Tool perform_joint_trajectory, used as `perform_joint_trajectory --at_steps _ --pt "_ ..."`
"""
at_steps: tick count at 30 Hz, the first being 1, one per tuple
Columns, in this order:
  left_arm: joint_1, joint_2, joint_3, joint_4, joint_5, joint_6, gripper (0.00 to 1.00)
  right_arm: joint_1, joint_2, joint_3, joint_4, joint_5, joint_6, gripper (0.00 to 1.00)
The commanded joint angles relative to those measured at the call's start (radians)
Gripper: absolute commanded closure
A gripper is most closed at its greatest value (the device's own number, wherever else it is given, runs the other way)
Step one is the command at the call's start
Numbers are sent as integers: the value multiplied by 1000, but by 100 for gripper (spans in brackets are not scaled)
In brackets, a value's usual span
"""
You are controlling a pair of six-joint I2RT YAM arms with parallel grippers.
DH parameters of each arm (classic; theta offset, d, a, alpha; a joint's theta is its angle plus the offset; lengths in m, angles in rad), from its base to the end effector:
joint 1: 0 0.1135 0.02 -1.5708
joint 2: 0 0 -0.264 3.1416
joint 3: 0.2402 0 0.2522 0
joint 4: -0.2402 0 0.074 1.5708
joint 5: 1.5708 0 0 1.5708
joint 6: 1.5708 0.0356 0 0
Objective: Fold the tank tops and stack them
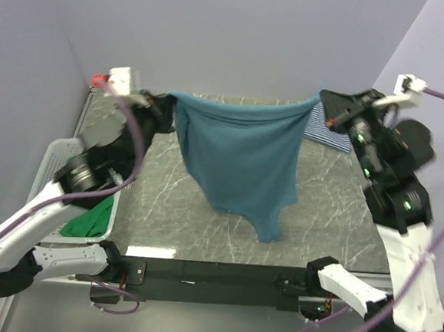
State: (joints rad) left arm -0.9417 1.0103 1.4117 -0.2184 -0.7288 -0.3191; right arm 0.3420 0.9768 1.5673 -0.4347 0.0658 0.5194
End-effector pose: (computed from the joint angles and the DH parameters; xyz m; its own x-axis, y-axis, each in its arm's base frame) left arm 0.1254 -0.1321 0.5063 0.0333 -0.4435 -0.8956 0.2404 0.8734 -0.4235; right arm 0.1426 0.0483 0.5355 -0.0088 0.5226 -0.8525 -0.3099 0.8092 0.4992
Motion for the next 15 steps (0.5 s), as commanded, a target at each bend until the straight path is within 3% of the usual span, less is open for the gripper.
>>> perform_joint_trajectory --at_steps 1,6,11,13,15 --pt "147 128 48 137 196 32 99 -43 104 -3 85 -16 -19 100" --pt "352 411 300 152 420 48 99 -95 304 117 178 -95 11 100" --pt "503 658 758 -4 627 72 99 -130 465 380 117 -126 34 100" --pt "530 691 869 -47 670 75 99 -136 485 451 97 -130 34 100" --pt "555 683 868 -42 690 72 99 -143 491 462 73 -124 30 100"
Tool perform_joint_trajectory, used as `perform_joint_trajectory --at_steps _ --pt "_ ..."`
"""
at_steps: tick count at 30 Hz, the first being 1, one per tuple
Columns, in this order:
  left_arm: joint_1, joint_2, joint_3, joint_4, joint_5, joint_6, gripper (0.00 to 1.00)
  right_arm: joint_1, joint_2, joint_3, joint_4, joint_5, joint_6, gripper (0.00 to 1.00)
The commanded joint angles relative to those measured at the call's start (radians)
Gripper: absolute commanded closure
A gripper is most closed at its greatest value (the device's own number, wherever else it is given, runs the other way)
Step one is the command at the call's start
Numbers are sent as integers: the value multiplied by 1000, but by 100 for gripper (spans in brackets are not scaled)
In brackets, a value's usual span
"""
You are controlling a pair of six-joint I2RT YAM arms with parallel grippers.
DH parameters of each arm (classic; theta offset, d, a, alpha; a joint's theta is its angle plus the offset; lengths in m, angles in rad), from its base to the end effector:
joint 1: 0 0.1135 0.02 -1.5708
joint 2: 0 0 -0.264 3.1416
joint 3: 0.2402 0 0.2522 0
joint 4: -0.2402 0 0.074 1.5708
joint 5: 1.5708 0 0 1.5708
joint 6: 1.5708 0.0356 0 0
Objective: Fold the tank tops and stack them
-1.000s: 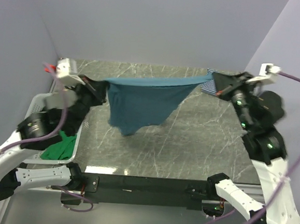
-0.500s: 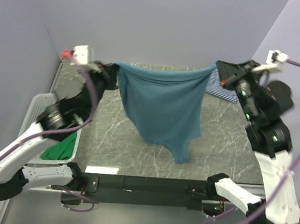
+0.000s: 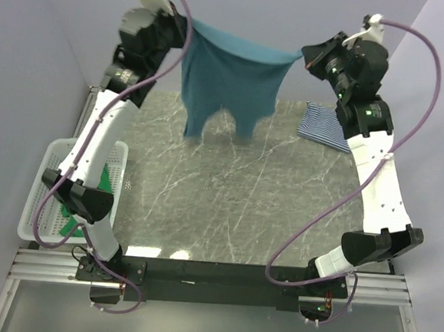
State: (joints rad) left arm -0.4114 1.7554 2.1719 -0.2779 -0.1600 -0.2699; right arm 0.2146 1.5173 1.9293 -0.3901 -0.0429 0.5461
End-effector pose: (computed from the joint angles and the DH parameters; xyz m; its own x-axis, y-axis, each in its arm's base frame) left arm 0.3472 -0.1453 0.5421 0.0553 -0.3113 -0.9487 0.2749 0.9182 -0.2853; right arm 0.3083 0.0688 0.5326 -0.1140 0.5062 -0.8548 -0.2287 0.8240 0.5184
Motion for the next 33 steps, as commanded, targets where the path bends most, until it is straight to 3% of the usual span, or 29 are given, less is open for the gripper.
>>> perform_joint_trajectory --at_steps 1,3,8,9,11,12,16,17,19,20,21,24,29,31,33 --pt "28 -80 38 31 131 18 99 -14 -55 65 25 -15 2 100" --pt "33 -155 -128 97 145 6 99 -24 -106 -14 46 -12 3 100" --pt "31 -348 -519 221 134 -104 99 -46 -294 -412 103 0 23 100" --pt "31 -378 -661 239 143 -168 99 -50 -325 -473 99 6 34 100" --pt "20 -472 -807 270 169 -228 99 -52 -426 -677 94 11 41 100" --pt "8 -506 -965 322 163 -288 98 -53 -466 -750 92 15 60 100" --pt "-148 -669 -1358 436 30 -408 89 -54 -716 -1245 137 20 100 100" --pt "-232 -718 -1424 445 -16 -431 82 -55 -748 -1313 146 23 104 100" --pt "-306 -755 -1590 463 -73 -541 73 -58 -790 -1464 143 29 120 86" --pt "-337 -787 -1639 468 -113 -573 65 -60 -818 -1501 140 20 120 71" --pt "-396 -803 -1700 450 -146 -669 60 -61 -828 -1529 135 3 127 44" --pt "-467 -872 -1723 381 -243 -773 54 -61 -874 -1570 109 -5 123 22" --pt "-477 -855 -1560 129 -369 -813 38 -61 -954 -1488 27 31 104 20" --pt "-472 -791 -1436 8 -481 -808 38 -63 -950 -1469 36 34 106 20" --pt "-434 -670 -1308 -73 -504 -783 41 -58 -913 -1458 66 3 112 22"
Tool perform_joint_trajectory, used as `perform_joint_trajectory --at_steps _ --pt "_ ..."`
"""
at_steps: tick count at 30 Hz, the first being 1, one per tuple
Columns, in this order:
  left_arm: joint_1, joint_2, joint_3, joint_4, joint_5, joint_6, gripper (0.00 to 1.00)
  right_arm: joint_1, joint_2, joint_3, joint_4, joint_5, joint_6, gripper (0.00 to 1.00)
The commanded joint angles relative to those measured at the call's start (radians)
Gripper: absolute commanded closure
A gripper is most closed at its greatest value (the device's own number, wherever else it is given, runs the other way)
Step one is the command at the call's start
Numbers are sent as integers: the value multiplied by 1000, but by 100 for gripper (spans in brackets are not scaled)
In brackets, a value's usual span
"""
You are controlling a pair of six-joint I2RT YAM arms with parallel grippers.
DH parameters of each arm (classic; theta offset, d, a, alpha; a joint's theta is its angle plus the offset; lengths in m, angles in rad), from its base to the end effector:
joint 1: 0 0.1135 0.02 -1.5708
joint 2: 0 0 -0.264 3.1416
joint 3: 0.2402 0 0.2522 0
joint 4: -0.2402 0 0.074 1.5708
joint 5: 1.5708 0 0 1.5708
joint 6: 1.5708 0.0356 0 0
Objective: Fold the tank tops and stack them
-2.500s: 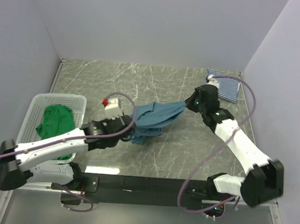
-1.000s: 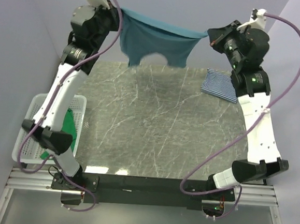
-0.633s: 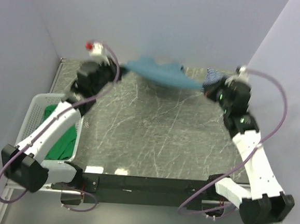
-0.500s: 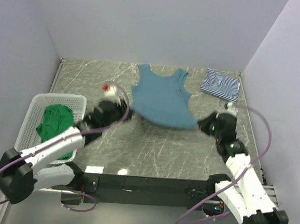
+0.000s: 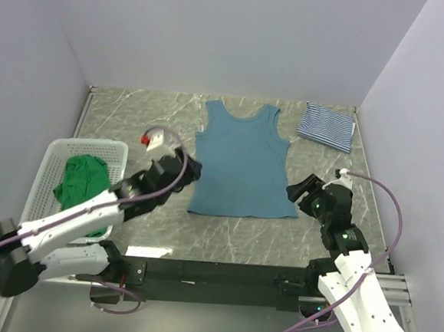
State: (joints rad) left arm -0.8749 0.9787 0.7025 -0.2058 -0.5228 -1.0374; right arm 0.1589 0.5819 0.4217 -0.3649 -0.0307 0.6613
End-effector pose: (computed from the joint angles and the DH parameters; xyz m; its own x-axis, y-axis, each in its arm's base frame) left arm 0.1531 -0.1556 0.2749 -0.4795 -0.5898 -0.6498 -0.0620 0.7614 -0.6453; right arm 0.1437 0.0241 0.2238 -0.5039 0.5409 -0.6734 0.1585 0.8243 0.5436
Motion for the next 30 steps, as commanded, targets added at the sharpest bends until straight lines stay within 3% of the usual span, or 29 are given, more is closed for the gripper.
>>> perform_joint_trajectory --at_steps 1,3,5,10,16,20,24,30 --pt "56 147 198 -153 -123 3 44 1 62 49 59 -33 4 24" --pt "158 253 288 -141 -47 55 50 36 107 46 133 -89 35 28" --pt "287 345 354 -110 47 106 54 186 179 72 164 15 63 31" --pt "467 578 498 -78 321 187 60 555 384 179 225 159 121 39" --pt "510 789 689 -90 548 313 57 815 697 382 233 305 144 52" --pt "510 900 808 -145 584 375 57 961 904 555 179 379 118 55" --pt "511 969 847 -158 590 401 58 1030 1111 748 98 445 92 55" --pt "524 1043 871 -164 566 432 61 1067 1283 917 15 534 44 56"
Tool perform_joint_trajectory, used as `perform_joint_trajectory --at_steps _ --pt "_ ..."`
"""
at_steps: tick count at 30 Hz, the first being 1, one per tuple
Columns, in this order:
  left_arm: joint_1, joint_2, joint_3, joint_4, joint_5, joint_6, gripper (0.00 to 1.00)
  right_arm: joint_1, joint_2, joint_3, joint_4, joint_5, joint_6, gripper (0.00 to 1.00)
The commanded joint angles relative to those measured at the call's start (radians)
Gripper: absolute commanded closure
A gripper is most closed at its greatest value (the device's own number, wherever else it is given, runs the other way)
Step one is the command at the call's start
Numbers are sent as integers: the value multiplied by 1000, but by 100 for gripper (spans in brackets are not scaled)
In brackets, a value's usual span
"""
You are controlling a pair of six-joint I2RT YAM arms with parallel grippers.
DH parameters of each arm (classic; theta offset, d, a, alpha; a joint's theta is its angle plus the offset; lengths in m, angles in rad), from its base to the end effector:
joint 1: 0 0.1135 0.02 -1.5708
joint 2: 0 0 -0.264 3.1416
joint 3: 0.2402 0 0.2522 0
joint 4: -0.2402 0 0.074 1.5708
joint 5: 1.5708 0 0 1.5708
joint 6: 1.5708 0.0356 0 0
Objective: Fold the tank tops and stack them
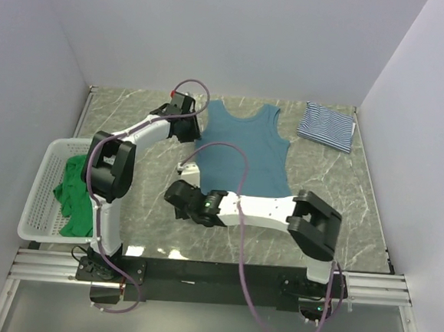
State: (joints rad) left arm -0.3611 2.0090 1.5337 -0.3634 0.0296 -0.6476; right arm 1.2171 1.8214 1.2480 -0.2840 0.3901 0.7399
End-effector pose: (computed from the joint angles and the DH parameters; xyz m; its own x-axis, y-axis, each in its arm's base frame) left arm 0.4211 -0.1602 0.2123 -0.7791 -0.3503 -0.5198 -0.1233 0.8987 -0.4208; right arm 0.1491 0.3647 0.2059 -0.7203 -0.1505 -0.6772 -0.4005 0.8873 0.2288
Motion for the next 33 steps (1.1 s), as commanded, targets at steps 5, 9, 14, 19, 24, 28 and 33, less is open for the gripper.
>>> perform_joint_trajectory --at_steps 5,9,14,19,24,28,33 --pt "22 11 0 27 21 45 62 7 133 148 -101 170 -74 56" --pt "27 0 -14 41 29 42 63 4 179 153 -115 190 -89 56" --pt "36 -4 -17 41 41 36 64 -5 207 116 -103 176 -90 56" --pt "39 -4 -20 38 35 28 65 -7 197 88 -98 162 -80 62" --pt "47 -22 -36 21 -8 0 67 -5 159 51 -83 125 -79 100" --pt "83 -104 -147 47 -26 -96 66 -7 -6 -125 75 -6 -102 100" --pt "100 -226 -297 164 18 -142 59 -13 -230 -361 192 -161 -80 100"
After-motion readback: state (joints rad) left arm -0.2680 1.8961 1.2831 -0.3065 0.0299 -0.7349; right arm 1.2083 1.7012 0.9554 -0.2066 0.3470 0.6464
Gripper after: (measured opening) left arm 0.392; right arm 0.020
